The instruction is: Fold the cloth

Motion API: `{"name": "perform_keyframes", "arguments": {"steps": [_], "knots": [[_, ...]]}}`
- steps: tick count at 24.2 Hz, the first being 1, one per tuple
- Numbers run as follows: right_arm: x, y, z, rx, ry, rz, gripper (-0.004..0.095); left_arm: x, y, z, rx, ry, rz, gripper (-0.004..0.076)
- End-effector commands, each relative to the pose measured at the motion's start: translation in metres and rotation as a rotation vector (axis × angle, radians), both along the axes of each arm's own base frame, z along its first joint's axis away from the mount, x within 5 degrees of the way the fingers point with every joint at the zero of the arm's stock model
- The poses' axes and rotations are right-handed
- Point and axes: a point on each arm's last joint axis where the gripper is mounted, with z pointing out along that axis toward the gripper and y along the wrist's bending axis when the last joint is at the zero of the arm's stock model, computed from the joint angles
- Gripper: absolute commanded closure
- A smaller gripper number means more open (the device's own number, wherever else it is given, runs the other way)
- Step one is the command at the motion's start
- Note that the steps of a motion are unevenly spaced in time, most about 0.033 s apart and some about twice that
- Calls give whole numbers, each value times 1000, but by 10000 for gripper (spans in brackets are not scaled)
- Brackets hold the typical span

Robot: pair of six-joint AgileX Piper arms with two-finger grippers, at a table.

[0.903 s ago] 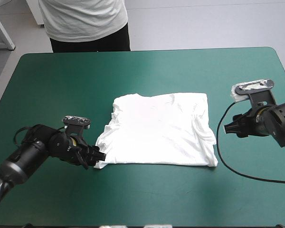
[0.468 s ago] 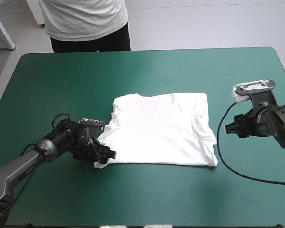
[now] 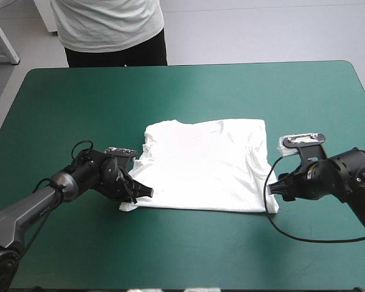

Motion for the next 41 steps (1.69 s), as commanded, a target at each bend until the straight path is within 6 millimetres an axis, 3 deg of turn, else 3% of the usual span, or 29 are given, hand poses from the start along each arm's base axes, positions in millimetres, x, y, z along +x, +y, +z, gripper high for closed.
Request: {"name": "perform_keyframes", "arguments": {"steps": [1, 7, 15, 21, 22, 24, 25, 26, 27, 28, 33, 37, 41], "knots": [[3, 2, -11, 23, -8, 0, 298, 8, -6, -20, -21, -14, 15, 732], [18, 15, -42, 76, 71, 36, 298, 9, -6, -25, -13, -1, 12, 734], [46, 24, -81, 23, 185, 36, 298, 7, -6, -26, -4, 19, 10, 734], [55, 31, -110, 41, 298, 41, 314, 5, -6, -25, -11, 33, 18, 734], [54, 34, -114, 49, 312, 41, 335, 6, -6, -24, -11, 33, 18, 734], [53, 37, -122, 59, 338, 55, 491, 6, -7, -23, -18, 36, 23, 734], [51, 40, -126, 54, 342, 66, 657, 5, -7, -22, -19, 37, 24, 734], [50, 41, -127, 53, 340, 73, 741, 5, -7, -21, -22, 37, 26, 734], [49, 43, -127, 54, 335, 95, 902, 3, -6, -18, -24, 30, 20, 734], [49, 44, -127, 63, 337, 93, 923, 2, -6, -15, -27, 25, 13, 734], [46, 40, -120, 31, 337, 103, 921, -9, -1, 17, -56, -43, 1, 734], [39, 37, -87, 41, 276, 116, 921, -27, 7, 49, -88, -106, -5, 734], [30, 34, -64, 51, 240, 123, 921, -42, 13, 68, -106, -143, -10, 734]]}}
